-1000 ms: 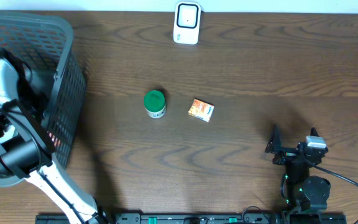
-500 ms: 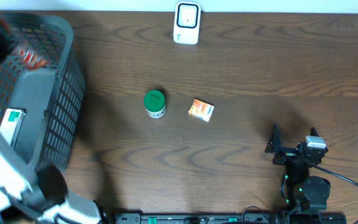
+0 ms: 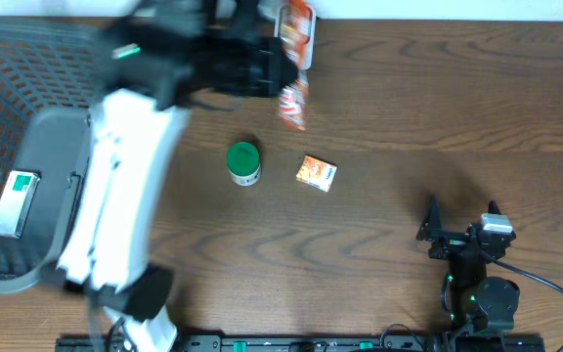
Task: Scan the item barcode
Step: 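Carry the chocolate bar past the scanner and drop it on the table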
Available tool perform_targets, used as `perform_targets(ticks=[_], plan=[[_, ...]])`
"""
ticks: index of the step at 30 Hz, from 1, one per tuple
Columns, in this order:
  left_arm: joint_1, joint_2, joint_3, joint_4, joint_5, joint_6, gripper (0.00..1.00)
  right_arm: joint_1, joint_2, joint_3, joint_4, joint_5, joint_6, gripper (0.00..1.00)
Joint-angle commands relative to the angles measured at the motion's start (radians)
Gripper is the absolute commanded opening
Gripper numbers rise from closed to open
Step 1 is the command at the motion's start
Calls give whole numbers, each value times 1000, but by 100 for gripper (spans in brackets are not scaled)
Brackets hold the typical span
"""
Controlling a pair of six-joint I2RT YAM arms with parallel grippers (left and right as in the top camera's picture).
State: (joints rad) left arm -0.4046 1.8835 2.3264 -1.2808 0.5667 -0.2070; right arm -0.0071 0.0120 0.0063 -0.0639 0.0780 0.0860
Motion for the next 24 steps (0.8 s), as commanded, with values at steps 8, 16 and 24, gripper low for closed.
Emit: perform_targets(ticks=[8, 16, 24], plan=[[-225, 460, -16, 52, -63, 115, 8, 2, -5, -1, -4, -1, -13, 99], [-276, 630, -16, 124, -60, 63, 7, 2, -5, -1, -4, -1, -13, 99], [-260, 564, 4, 150, -64, 76, 79, 2, -5, -1, -4, -1, -13, 99]])
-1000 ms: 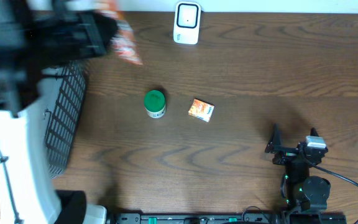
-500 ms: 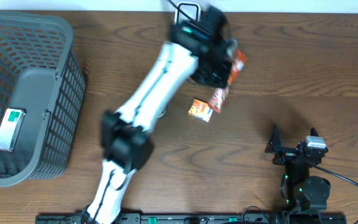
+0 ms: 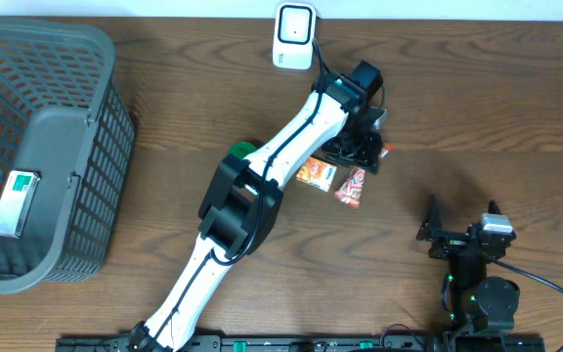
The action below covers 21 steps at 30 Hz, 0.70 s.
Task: Scan the item barcode
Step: 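Carry the chocolate bar past the scanner and drop it on the table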
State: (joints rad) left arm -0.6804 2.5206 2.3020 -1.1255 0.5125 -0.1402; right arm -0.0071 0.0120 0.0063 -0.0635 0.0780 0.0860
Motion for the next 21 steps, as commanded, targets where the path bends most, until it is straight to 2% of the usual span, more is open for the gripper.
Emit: perform_targets(ticks=[1, 7, 12, 13, 16, 19, 20, 21], plan=[[22, -93, 33, -8, -10, 17, 80, 2, -5, -1, -4, -2, -13, 99], [122, -375, 49, -44, -46, 56, 82, 2, -5, -1, -5, -2, -13, 99], [295, -712, 49, -39, -300, 53, 83, 2, -5, -1, -4, -1, -13, 99], [348, -776, 49, -36, -373, 53, 83, 2, -5, -1, -4, -2, -13, 99], [510, -910, 49, -41, -509, 12, 93, 2, -5, -1, -4, -2, -13, 99], [685, -980, 49, -77, -521, -50, 99, 2, -5, -1, -4, -2, -13, 99], [824, -999, 49, -128, -522, -63, 99, 2, -5, -1, -4, -2, -13, 99], [887, -999, 49, -156, -522, -87, 99, 2, -5, -1, -4, -2, -13, 99]])
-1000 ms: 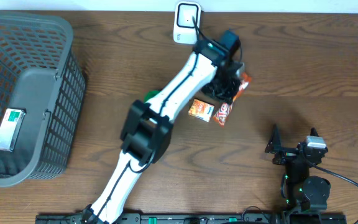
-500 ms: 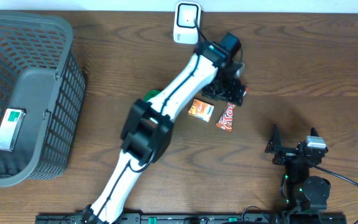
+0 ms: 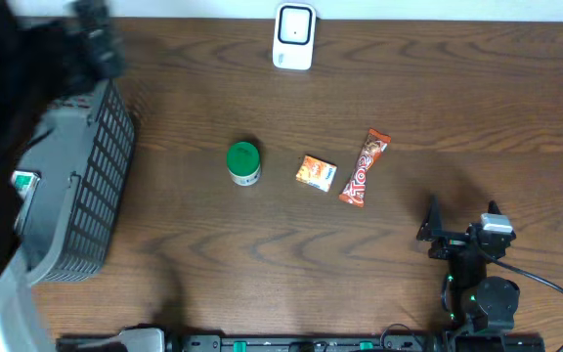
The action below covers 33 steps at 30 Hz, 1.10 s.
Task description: Scan the item barcode
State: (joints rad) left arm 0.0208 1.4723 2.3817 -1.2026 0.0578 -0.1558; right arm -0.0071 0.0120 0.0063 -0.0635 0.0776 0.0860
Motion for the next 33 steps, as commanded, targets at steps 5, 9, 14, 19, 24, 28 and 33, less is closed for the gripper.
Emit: perform_targets(ticks=[5, 9, 14, 19, 24, 28, 33], plan=[[422, 93, -103, -189, -71, -271, 99, 2, -5, -1, -4, -1, -13, 99], [529, 148, -270, -203, -71, -393, 98, 2, -5, -1, -4, -1, -13, 99], [564, 184, -461, -91, -118, -397, 80, 2, -5, -1, -4, -1, -13, 99], [568, 190, -666, 32, -214, -421, 23, 2, -5, -1, -4, -1, -13, 99], [568, 190, -901, 181, -386, -479, 7, 2, -5, -1, -4, -1, -13, 99], [568, 190, -1048, 284, -584, -534, 8, 2, -5, -1, -4, -1, -13, 99], [568, 190, -1165, 433, -740, -560, 8, 2, -5, -1, -4, -1, -13, 99]])
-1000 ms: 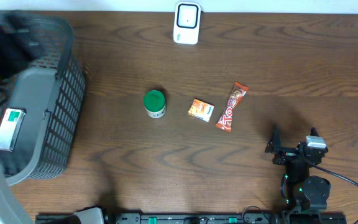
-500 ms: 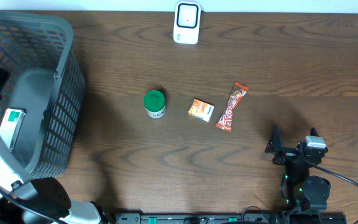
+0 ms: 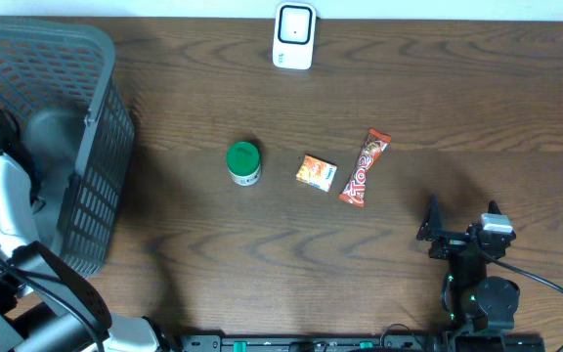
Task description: Scan the item barcode
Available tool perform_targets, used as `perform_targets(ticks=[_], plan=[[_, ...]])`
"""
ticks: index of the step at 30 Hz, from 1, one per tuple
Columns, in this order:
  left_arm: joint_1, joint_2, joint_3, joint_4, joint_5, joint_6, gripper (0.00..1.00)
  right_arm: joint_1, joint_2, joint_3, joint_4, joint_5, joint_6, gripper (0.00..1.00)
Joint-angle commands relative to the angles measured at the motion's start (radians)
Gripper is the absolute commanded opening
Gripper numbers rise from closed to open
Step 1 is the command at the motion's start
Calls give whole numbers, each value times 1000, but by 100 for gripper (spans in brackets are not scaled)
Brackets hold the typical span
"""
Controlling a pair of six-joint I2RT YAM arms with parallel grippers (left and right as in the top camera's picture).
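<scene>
The white barcode scanner (image 3: 294, 36) stands at the far edge of the table. An orange candy bar (image 3: 364, 167) lies on the table to the right of a small orange box (image 3: 316, 172) and a green can (image 3: 243, 162). My left arm reaches down into the grey basket (image 3: 86, 108) at the left. Its gripper is a dark shape low inside, and how its jaws stand is unclear. My right gripper (image 3: 460, 207) rests open near the front right, holding nothing.
The basket fills the table's left end, and my left arm covers its floor. The right arm's base and cable sit at the front right corner.
My left arm was a blur above the basket's far corner and now reaches down inside it. The green-and-white box seen in the basket is now hidden under the arm. The right arm is unchanged.
My left gripper held the candy bar up by the scanner. Then it was low over the table right of the orange box with the bar. Then the bar lay on the table and the arm was over the basket, where it now reaches in.
</scene>
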State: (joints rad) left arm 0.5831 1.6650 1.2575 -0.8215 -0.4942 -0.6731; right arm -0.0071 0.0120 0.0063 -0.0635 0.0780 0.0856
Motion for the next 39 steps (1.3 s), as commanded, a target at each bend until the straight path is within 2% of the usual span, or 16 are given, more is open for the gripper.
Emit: perform_targets(ticks=[1, 9, 19, 29, 39], plan=[[6, -3, -50, 78, -203, -42, 8, 2, -5, -1, -4, -2, -12, 99], [6, 32, -65, 226, -249, -17, 8, 2, -5, -1, -5, -1, -12, 99], [6, 176, -65, 297, -243, -16, 7, 2, -5, -1, -4, -1, -12, 99], [6, 194, -65, 403, -243, -16, 8, 2, -5, -1, -4, -1, -12, 99], [14, 206, -65, 443, -218, -17, 8, 2, -5, -1, -4, -2, -12, 99]])
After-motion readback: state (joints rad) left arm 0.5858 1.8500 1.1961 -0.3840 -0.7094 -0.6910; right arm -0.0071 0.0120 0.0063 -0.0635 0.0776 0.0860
